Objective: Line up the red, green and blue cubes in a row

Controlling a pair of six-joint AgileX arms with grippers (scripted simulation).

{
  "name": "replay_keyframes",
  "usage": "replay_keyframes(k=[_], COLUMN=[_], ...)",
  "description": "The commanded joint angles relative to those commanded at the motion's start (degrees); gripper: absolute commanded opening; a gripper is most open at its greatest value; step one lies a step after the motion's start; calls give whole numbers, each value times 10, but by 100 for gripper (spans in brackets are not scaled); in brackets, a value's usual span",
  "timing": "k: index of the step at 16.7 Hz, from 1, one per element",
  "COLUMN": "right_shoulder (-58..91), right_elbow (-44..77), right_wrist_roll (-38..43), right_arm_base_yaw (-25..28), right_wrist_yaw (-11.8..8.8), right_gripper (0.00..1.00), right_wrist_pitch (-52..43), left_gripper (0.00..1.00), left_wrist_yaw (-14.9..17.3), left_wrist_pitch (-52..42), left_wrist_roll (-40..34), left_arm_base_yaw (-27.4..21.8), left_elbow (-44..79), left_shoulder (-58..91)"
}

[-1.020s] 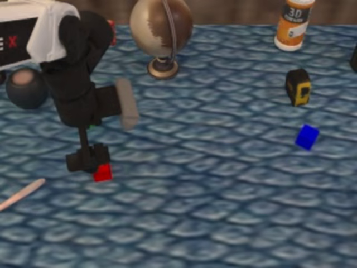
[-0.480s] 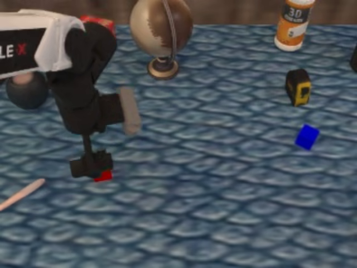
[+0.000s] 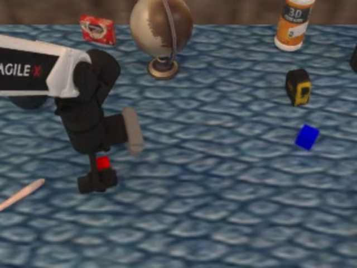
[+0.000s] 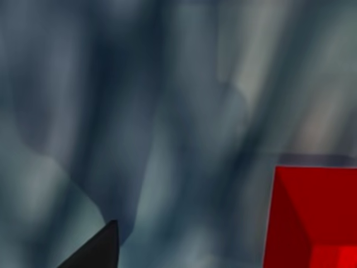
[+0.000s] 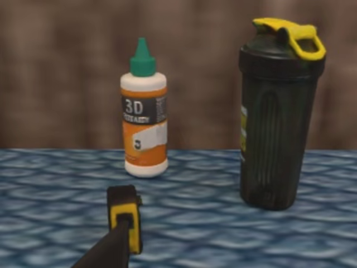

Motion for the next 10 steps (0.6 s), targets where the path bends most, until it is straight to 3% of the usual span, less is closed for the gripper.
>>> replay_keyframes(k=[3, 10], right_shoulder=[0, 0], right_elbow=[0, 0], right_wrist_roll=[0, 0], right_arm_base_yaw=[0, 0], right_wrist_yaw=[0, 0], right_gripper=[100, 100], right_wrist_pitch=[0, 0], left_gripper=[100, 47], left_wrist_yaw=[0, 0], left_wrist_pitch=[0, 0], left_wrist_roll=[0, 0], left_arm_base_yaw=[0, 0], left_elbow=[0, 0], left_shoulder=[0, 0])
